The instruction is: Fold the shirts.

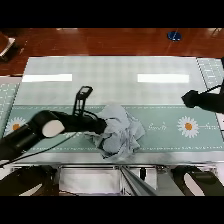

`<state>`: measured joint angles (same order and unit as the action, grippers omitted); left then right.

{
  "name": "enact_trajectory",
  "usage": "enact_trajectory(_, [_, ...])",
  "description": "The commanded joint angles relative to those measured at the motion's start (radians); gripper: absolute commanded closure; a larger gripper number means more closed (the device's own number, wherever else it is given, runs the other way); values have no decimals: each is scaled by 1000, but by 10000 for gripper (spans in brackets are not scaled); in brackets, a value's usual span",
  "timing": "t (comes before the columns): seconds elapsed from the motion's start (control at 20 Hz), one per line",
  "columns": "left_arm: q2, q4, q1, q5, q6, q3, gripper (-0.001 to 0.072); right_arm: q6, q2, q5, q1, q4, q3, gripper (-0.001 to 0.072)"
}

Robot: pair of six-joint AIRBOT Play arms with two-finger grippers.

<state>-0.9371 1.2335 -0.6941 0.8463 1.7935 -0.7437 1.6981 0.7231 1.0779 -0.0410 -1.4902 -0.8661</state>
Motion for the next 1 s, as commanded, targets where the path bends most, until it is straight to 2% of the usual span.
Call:
enact_trajectory(0.0, [132, 183, 216, 289, -79, -67, 201, -95, 49, 59, -259, -60, -48, 303])
enact_trajectory(0.05, [188, 190, 296, 292, -64, -30, 201, -60, 47, 82, -338, -79, -26, 304])
enact_trajectory(0.1, [232, 153, 377, 293, -7, 32, 201, -34, 43, 78, -392, -53, 21, 304])
enact_trajectory(0.15, [248, 56, 462, 319, 16, 116, 201, -40, 44, 70, -409, 7, 89, 304])
enact_trajectory(0.2, [243, -87, 531, 348, -41, 212, 202, -58, 45, 66, -395, 84, 167, 304])
enact_trajectory(0.3, [227, -382, 603, 315, -241, 396, 201, -152, 45, 63, -341, 285, 306, 304])
enact_trajectory(0.35, [219, -487, 625, 281, -295, 462, 201, -185, 45, 58, -311, 357, 359, 304])
enact_trajectory(0.45, [196, -645, 639, 199, -383, 544, 201, -196, 45, 46, -248, 401, 424, 304])
enact_trajectory(0.7, [112, -855, 637, -5, -555, 565, 201, -187, 45, 15, -132, 385, 458, 304])
enact_trajectory(0.85, [37, -924, 630, -17, -654, 565, 201, -179, 51, 13, -83, 393, 458, 305])
enact_trajectory(0.95, [-26, -940, 600, -21, -681, 554, 201, -172, 95, 12, -39, 401, 458, 304])
